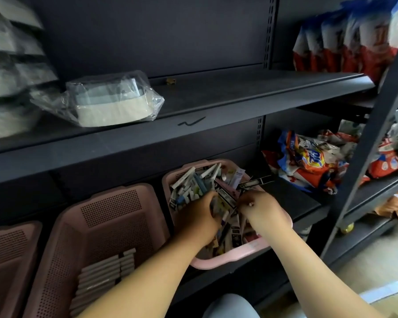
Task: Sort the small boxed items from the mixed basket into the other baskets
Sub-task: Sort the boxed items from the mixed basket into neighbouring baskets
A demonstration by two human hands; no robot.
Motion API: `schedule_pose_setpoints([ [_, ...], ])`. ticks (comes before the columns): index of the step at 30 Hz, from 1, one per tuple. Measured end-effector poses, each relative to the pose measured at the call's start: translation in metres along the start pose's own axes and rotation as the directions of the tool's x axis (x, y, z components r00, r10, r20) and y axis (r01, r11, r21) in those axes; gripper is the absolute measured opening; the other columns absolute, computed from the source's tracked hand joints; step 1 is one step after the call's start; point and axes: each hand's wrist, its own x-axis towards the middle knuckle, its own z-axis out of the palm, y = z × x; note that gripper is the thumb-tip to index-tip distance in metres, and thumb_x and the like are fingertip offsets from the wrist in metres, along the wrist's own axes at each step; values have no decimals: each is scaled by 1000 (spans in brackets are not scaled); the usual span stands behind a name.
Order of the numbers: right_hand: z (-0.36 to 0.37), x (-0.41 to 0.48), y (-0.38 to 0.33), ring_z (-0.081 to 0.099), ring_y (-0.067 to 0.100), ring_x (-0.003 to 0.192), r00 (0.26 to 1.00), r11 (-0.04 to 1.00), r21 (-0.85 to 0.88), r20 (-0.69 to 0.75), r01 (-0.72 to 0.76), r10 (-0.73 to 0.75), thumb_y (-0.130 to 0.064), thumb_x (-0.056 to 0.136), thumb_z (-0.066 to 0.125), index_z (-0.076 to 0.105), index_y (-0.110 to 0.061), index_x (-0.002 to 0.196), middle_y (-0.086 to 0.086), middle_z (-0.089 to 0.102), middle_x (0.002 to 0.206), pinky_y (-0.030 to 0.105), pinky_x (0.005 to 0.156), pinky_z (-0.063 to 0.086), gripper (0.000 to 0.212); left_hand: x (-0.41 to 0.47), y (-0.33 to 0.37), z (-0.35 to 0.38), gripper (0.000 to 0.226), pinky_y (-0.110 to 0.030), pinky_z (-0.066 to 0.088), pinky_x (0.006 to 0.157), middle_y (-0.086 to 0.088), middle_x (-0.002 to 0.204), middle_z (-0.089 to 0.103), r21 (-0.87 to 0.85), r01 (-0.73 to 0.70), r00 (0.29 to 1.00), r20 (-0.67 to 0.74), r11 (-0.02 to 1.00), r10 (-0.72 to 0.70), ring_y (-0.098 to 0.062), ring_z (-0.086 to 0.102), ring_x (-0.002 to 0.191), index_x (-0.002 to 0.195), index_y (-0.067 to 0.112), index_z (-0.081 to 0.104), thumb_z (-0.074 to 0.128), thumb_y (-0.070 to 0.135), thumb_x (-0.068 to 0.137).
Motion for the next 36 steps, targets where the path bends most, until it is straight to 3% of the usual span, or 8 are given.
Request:
schedule_pose_setpoints([
  [3, 2, -5, 4, 65, 9, 77, 991, 978, 206, -127, -13, 40, -23, 94, 60, 68, -36, 93, -11, 68, 88, 32, 70, 58, 16, 3, -3, -1, 51, -26, 50, 61, 12, 80, 65, -134, 16, 1000, -20, 991, -19, -5, 63, 70, 143, 49, 47, 63, 26, 99],
  [9, -12, -17, -6, 58, 3, 64, 937, 891, 438, -348, 123, 41, -11, 87, 68, 63, -26, 80, -8, 64, 76, 9, 47, 37, 18, 8, -1, -13, 32, -28, 54, 68, 7, 83, 71, -307, -5, 994, -103, 952, -28, -7, 67, 73, 129, 37, 62, 67, 25, 99],
  [11, -20, -19, -12, 58, 4, 69, 924, 879, 441, -382, 180, 2, -8, 86, 69, 62, -26, 80, -8, 64, 77, 14, 54, 38, 20, 10, -4, -19, 7, -36, 58, 78, 8, 84, 73, -363, -1, 992, -115, 932, -44, -10, 70, 80, 103, 27, 72, 69, 23, 98],
  [16, -36, -18, -23, 62, 14, 72, 886, 796, 525, -462, 302, -31, -8, 86, 69, 64, -27, 80, -6, 67, 78, 30, 64, 48, 21, 13, -13, -41, 20, -36, 55, 78, 7, 79, 71, -465, 2, 985, -150, 885, -81, -12, 66, 77, 80, 22, 68, 65, 19, 100],
  [21, -33, -22, -43, 66, 21, 76, 911, 747, 600, -412, 286, -18, -4, 86, 64, 66, -24, 82, -4, 70, 80, 37, 66, 54, 21, 1, -29, -76, 17, -19, 47, 62, 7, 86, 74, -496, -14, 972, -211, 868, -105, -9, 66, 77, 87, 25, 69, 63, 18, 102],
  [26, -3, -18, -81, 58, 21, 53, 955, 664, 706, -294, 246, -41, -2, 88, 67, 65, -20, 76, 6, 65, 64, 37, 57, 48, 21, -23, -69, -120, 19, -19, 44, 59, 10, 73, 71, -444, -2, 959, -254, 896, -123, 0, 61, 65, 82, 22, 68, 65, 20, 101],
  [30, 32, -21, -127, 49, 7, 50, 958, 559, 779, -254, 284, -134, 9, 85, 68, 61, -16, 68, -8, 59, 55, 26, 56, 39, 31, -50, -107, -161, 20, -13, 41, 60, 19, 70, 69, -334, 51, 942, -297, 941, -157, 0, 61, 69, 79, 27, 66, 65, 22, 98],
  [36, 99, -43, -220, 46, 1, 52, 920, 556, 770, -97, 312, -380, 6, 87, 68, 63, -12, 72, -8, 57, 56, 17, 52, 37, 24, -127, -191, -248, 21, -6, 40, 60, 23, 81, 69, -212, 144, 897, -385, 967, -218, 14, 62, 71, 82, 35, 68, 69, 21, 98],
])
